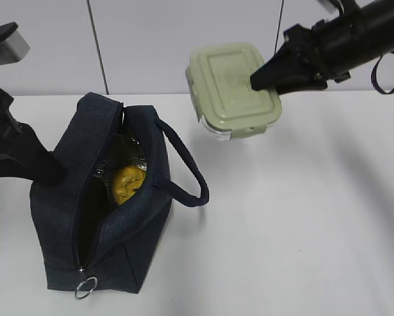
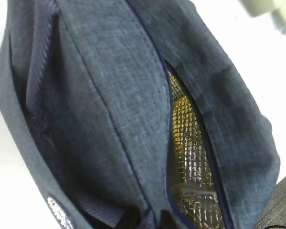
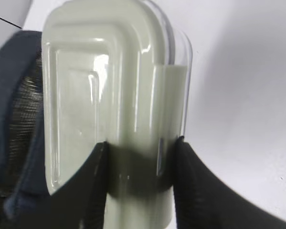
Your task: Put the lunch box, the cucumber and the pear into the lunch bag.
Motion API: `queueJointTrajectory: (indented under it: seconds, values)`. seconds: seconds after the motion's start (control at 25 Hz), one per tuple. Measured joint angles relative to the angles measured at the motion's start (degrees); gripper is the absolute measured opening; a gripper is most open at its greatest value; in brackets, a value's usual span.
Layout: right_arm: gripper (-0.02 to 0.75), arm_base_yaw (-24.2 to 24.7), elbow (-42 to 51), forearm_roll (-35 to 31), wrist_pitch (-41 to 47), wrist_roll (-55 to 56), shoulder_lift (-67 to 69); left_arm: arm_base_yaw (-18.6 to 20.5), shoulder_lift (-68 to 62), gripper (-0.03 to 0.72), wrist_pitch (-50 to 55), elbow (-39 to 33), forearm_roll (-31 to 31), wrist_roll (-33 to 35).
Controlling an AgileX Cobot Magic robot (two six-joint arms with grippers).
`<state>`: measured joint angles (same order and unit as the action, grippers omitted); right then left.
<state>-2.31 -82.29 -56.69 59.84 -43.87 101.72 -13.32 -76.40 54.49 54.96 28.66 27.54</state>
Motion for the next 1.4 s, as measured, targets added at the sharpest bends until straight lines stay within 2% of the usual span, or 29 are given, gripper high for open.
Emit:
queueJointTrajectory:
  seconds: [0.12,0.24,0.32,0.44,0.52,0.76,0.88,1.16,1.4]
  values:
    - [0.263,-1.1,-3.9,-2.6,3.4,0.6,-0.5,0.0,0.0,0.025,0.0,0.0,0.0,0.0]
    - [0.263,-5.3,-5.7,-3.6,4.0,1.4,-0.6,0.0,0.0,0.025,-0.1,0.0,0.0,0.0]
    - [0.263,-9.8,-5.8,-3.2,3.0,2.3,-0.6,0.0,0.0,0.025,-0.1,0.0,0.0,0.0]
    - [0.263,-16.5,-5.8,0.8,-0.9,5.6,-0.6,0.0,0.0,0.025,-0.2,0.0,0.0,0.0]
    - [0.263,-19.6,-5.9,6.4,-3.1,8.9,-0.6,0.0,0.0,0.025,-0.2,0.0,0.0,0.0]
    - [0.263,-21.2,-5.9,19.6,-3.6,19.6,1.6,0.0,0.0,0.025,-0.4,0.0,0.2,0.0]
    - [0.263,-21.4,-5.9,23.7,-3.5,23.0,3.4,0.0,0.0,0.025,-0.7,0.0,0.6,0.0]
    - [0.262,-28.7,-6.4,25.8,-6.0,26.6,7.1,0.0,0.0,0.025,-0.7,0.0,0.4,0.0]
    - [0.262,-31.4,-9.2,24.9,-8.0,26.6,9.5,0.0,0.0,0.025,-0.7,0.0,-0.6,0.0]
